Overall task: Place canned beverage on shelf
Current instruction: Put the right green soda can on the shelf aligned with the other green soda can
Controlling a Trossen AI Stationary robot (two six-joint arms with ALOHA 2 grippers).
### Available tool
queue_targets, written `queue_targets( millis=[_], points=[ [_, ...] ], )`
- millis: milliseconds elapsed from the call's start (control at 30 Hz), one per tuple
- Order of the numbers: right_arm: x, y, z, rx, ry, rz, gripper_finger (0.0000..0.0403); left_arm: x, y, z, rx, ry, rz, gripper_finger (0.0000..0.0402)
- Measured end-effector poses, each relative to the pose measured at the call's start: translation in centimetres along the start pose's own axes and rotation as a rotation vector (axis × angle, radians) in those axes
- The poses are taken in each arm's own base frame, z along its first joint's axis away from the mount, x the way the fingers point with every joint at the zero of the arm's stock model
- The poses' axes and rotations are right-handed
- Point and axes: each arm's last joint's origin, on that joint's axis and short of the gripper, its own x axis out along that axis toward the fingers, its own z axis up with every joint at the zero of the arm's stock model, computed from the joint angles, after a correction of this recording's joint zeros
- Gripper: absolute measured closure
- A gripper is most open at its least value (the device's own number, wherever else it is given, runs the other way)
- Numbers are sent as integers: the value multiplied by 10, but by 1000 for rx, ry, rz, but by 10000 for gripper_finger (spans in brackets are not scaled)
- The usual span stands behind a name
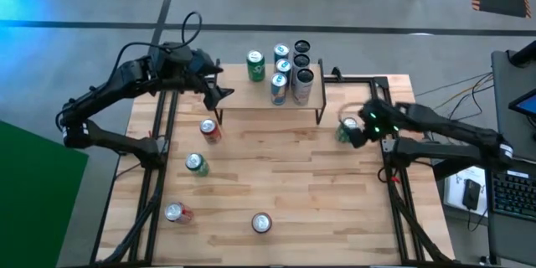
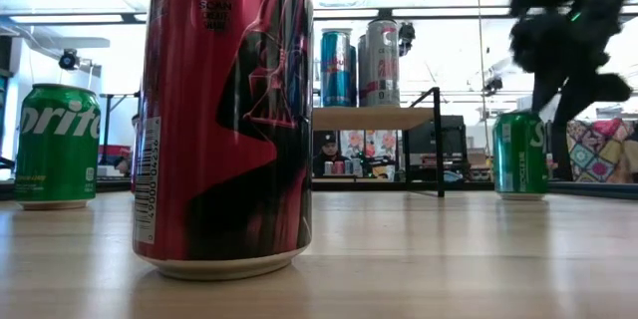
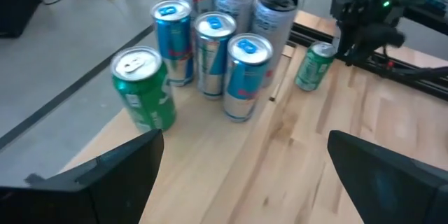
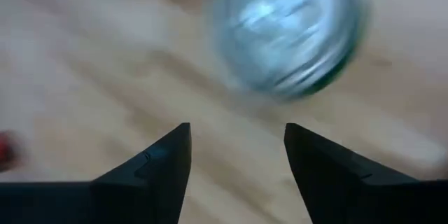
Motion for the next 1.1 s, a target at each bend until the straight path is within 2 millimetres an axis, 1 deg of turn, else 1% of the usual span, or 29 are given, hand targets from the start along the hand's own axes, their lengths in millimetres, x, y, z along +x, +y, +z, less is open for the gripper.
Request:
queue_targets(
  millis=[67,167,233,333,467,600,700,833,933,1033,1100],
  points=[
    [-8,4,-14,9,-69,70,189,0,-3,0,7,-1,-13,13],
    [-33,3,-32,-6,-258,198,187,0,-7,1,9,-14,-27,13],
    [-44,2,-37,-24,-343,221,182,1,-8,2,8,-25,-31,13],
    [-53,2,-38,-63,-417,219,170,3,-8,4,7,-42,-33,13],
    [-44,8,-34,-189,-387,134,141,11,-10,9,12,-68,-36,13],
    [-18,21,-23,-321,-290,-51,101,22,-14,10,16,-64,-45,13],
    [-7,27,-16,-375,-271,-169,68,30,-19,8,18,-35,-60,13],
    [4,36,-6,-430,-240,-259,30,37,-28,4,28,14,-82,13],
    [14,36,5,-435,-209,-329,24,41,-34,2,42,36,-97,13],
    [23,29,14,-374,-152,-395,23,42,-38,1,42,36,-79,13],
    [27,24,20,-316,-122,-407,26,40,-39,1,38,21,-44,13]
  ],
)
